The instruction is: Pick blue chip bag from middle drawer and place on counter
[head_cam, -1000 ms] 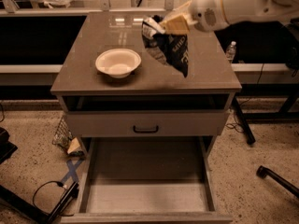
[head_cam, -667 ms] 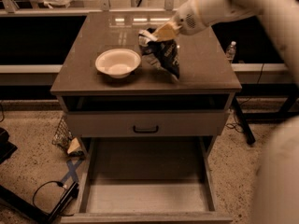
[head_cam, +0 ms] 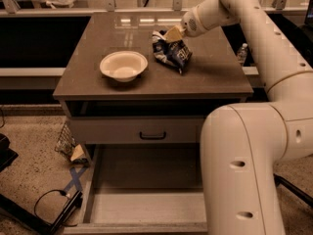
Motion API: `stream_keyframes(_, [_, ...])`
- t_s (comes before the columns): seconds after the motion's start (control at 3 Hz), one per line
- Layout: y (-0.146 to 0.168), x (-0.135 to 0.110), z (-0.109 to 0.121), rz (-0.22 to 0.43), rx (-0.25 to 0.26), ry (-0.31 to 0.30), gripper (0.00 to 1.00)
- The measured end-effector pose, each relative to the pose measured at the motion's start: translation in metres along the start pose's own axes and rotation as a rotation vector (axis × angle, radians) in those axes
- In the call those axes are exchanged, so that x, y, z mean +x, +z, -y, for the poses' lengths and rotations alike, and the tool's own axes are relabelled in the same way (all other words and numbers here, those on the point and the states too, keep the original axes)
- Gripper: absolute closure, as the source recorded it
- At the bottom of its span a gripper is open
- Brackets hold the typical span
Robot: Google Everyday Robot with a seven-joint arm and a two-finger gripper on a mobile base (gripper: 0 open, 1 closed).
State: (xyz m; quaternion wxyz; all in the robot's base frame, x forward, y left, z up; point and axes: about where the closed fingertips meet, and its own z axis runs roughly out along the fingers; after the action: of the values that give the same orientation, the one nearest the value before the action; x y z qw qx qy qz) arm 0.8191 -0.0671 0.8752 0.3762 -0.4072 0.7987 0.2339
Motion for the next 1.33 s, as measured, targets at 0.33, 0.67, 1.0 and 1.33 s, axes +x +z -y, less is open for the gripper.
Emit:
stream_keyframes(0.33, [-0.006, -0.011, -0.003, 0.013, 0.0, -0.02, 1.0])
stream_keyframes(0.67, [-0.01, -0.016, 0.006, 0.034, 0.043, 0.001, 1.0])
stream_keyframes(1.0, [-0.011, -0.04, 0.023, 0.099, 0.125, 0.019, 1.0])
stream_keyframes(1.33, [-0.008, -0.044, 0.026, 0.115, 0.138, 0.02, 0.82])
